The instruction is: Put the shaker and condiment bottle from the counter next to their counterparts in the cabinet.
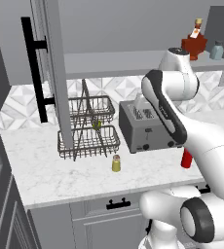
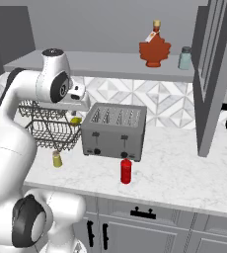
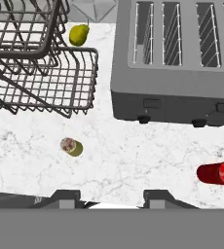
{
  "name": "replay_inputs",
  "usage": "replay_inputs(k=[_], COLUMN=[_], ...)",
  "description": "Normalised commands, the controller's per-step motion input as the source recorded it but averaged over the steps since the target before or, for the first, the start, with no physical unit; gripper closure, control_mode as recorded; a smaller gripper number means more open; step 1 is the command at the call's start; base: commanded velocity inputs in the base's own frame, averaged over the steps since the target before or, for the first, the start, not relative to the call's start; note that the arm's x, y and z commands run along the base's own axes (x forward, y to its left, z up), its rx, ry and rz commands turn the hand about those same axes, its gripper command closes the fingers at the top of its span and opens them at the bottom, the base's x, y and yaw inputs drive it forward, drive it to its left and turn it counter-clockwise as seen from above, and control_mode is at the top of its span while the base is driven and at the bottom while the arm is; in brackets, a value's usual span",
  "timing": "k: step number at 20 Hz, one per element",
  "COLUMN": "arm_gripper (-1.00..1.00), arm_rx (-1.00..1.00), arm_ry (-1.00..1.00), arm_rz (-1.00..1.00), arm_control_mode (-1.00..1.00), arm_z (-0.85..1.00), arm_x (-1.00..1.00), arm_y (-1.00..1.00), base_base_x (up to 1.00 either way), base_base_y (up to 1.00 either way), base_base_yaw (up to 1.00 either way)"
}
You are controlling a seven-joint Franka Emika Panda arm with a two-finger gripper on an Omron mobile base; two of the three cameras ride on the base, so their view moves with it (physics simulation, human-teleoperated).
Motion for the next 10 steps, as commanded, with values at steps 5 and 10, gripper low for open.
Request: replay_inputs(k=[5,10], arm_gripper=[-1.0,-1.0], arm_rx=[0.1,0.13], arm_ry=[0.0,-0.14], arm_rz=[0.0,0.2], arm_control_mode=[-1.0,-1.0], arm_z=[-0.04,-0.33], arm_x=[-0.06,-0.47], arm_y=[-0.33,-0.59], base_base_x=[0.0,0.0], base_base_y=[0.0,0.0], base_base_yaw=[0.0,0.0])
